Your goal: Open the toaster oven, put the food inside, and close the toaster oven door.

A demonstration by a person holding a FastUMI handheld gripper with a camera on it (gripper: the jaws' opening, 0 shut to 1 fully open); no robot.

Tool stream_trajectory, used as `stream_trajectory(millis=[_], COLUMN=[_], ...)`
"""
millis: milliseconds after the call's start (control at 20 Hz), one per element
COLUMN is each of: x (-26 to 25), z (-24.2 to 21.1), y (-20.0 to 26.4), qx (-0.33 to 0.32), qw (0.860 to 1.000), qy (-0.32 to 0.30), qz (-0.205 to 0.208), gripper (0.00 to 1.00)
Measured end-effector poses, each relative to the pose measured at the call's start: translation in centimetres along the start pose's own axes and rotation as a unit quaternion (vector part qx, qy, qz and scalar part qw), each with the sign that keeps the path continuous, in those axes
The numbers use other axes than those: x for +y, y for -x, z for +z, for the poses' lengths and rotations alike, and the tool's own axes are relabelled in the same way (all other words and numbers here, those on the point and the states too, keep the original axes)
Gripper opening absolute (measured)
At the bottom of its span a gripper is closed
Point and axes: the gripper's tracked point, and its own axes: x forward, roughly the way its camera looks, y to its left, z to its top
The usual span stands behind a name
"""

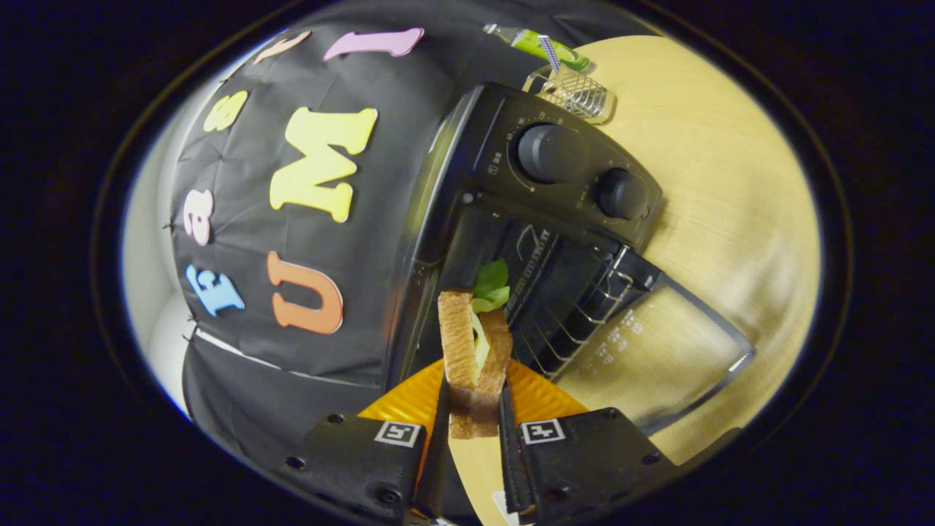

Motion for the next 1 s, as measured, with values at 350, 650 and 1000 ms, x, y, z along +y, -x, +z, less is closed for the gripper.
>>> stream_trajectory(millis=[350, 650, 1000], x=[-0.4, -1.7, -2.7], z=[1.0, -0.6, -2.5], y=[-5.3, -5.7, -4.6], qx=[-0.059, -0.019, 0.061], qw=[0.998, 0.994, 0.948], qy=[-0.029, 0.095, 0.288], qz=[0.016, -0.048, -0.116], gripper=[0.37, 0.67, 1.00])
